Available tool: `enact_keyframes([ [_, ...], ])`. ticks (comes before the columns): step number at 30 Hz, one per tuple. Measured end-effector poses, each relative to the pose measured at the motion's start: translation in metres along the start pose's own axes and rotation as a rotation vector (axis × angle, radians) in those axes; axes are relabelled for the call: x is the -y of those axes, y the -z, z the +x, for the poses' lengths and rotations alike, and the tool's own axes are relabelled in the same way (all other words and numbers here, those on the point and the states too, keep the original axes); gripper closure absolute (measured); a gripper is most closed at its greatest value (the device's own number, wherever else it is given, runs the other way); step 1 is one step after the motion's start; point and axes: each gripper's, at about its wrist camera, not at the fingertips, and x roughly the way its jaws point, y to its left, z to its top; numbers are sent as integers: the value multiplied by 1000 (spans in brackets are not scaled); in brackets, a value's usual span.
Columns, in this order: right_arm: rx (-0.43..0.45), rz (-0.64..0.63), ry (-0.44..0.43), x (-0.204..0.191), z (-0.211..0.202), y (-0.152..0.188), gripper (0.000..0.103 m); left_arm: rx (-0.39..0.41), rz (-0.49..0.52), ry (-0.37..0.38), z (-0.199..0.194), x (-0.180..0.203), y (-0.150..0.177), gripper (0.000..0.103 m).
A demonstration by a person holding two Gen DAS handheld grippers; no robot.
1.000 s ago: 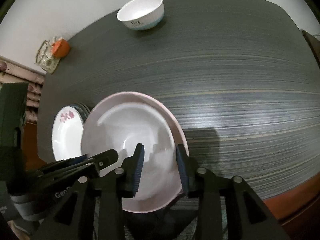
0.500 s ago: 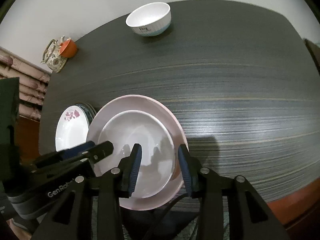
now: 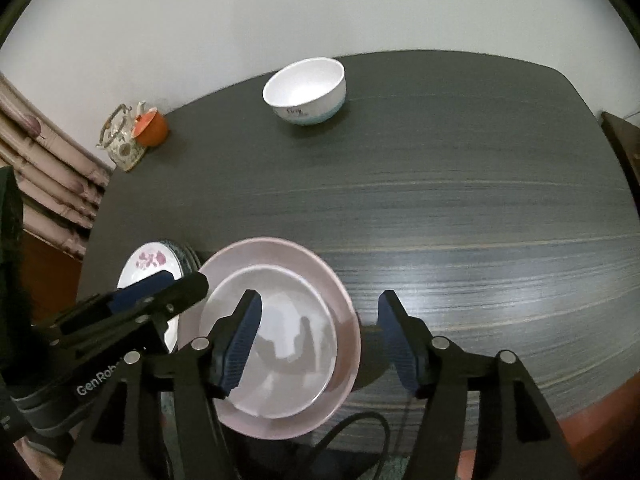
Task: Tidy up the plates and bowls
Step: 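Move both tools to the small blue-print white bowl and grip its rim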
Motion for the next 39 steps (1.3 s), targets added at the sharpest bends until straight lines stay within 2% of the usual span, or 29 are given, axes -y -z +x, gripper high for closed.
enact_keyframes([
  [10,33,-64,110,9,10,-18,38,59,7,-91,6,-6,-22,65],
  [14,19,-88,88,16,17,-30,38,59,-6,-128,16,-11,-35,65],
  [18,-9,-87,104,25,29,-44,38,49,-9,-153,30,-20,-46,64],
  [21,-41,-45,71,36,40,-56,38,40,-7,-170,41,-27,-60,65],
  [24,-60,-31,79,43,50,-68,38,23,-16,-172,53,-36,-76,65],
  [29,-78,-28,101,53,67,-94,38,-1,-41,-132,71,-50,-110,65],
  [33,-90,-11,94,60,79,-116,38,-22,-80,-58,85,-56,-140,65],
  [39,-87,6,27,66,98,-157,38,-23,-118,26,106,-57,-181,65],
])
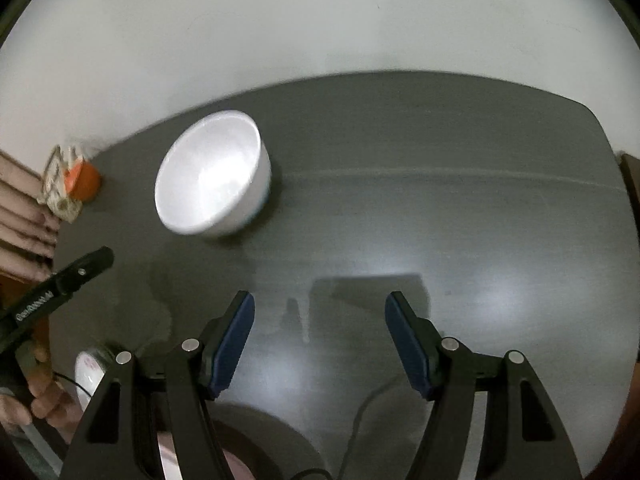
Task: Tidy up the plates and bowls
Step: 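Move both tools to the small blue-print white bowl and grip its rim, then lift the small bowl with both tools and carry it into the nested bowls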
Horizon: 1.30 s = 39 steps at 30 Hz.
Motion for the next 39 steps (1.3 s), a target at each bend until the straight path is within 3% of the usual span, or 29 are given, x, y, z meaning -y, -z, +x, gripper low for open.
enact_keyframes([
  [4,16,11,-55,-6,8,-24,38,-31,-37,97,17,2,-22,65],
  [7,6,17,-69,-11,19,-42,38,-79,-121,174,35,-4,-33,65],
  [16,-36,31,-65,-21,56,-67,40,-141,-172,156,76,-4,-45,65],
  [24,-70,64,-80,-20,76,-71,56,-157,-188,153,90,0,-46,67],
  [26,-76,72,-83,-21,80,-71,61,-156,-189,160,90,-3,-46,82],
  [33,-70,76,-137,-25,80,-71,85,-165,-191,164,93,-1,-44,89],
  [39,-73,79,-137,-27,77,-64,85,-176,-190,155,85,-1,-35,89],
])
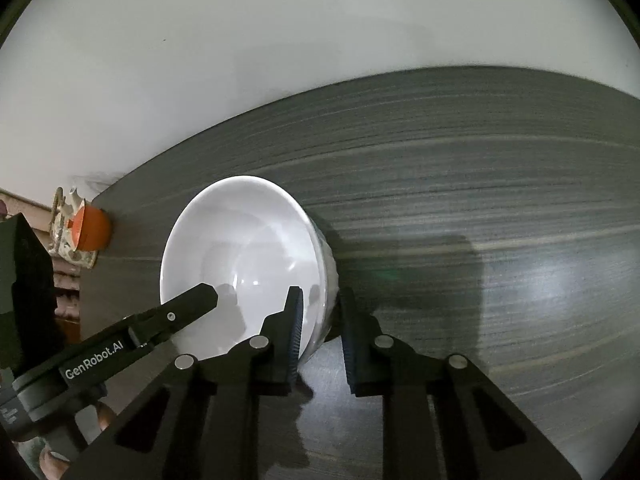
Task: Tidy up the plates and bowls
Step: 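Lift the small bowl with both tools and carry it into the nested bowls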
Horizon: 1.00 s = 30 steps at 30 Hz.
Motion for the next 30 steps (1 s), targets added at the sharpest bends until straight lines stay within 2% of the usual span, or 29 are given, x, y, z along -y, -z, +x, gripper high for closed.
enact_keyframes([
  [13,27,-3,-14,-5,-44,32,85,29,70,-13,-52,32,40,89],
  [22,100,-26,-10,-7,-109,74,85,72,127,-3,-102,61,98,89],
  [30,124,-12,-15,-10,-147,116,85,76,142,17,-137,62,150,89],
])
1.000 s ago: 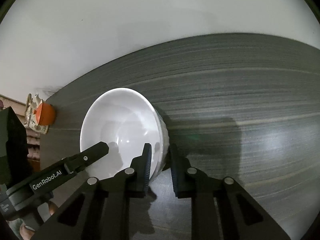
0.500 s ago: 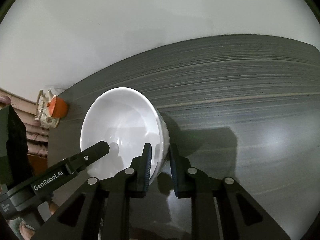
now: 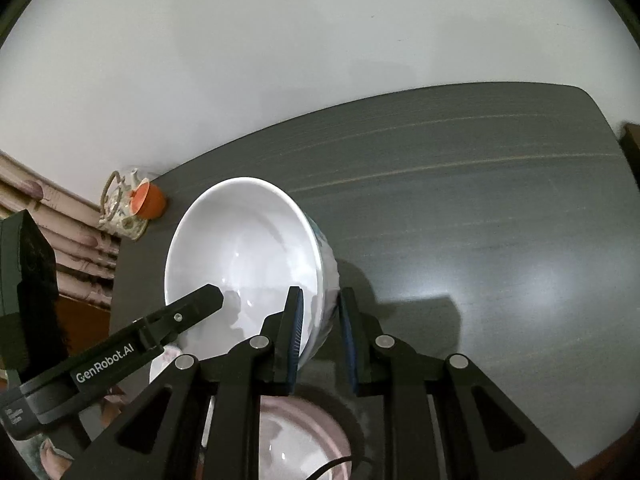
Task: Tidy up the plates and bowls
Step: 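Lift the small bowl with both tools and carry it into the nested bowls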
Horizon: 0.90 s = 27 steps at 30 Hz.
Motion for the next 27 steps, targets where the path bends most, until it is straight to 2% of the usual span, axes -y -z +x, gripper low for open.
enact_keyframes([
  [5,8,-9,-11,-12,-12,28,85,23,10,-5,-23,-2,30,89],
  [15,1,-23,-19,-28,-25,77,85,36,32,-42,-59,-34,77,89],
  [27,-27,-25,11,-37,-22,123,85,-7,25,-50,-59,-51,119,89],
])
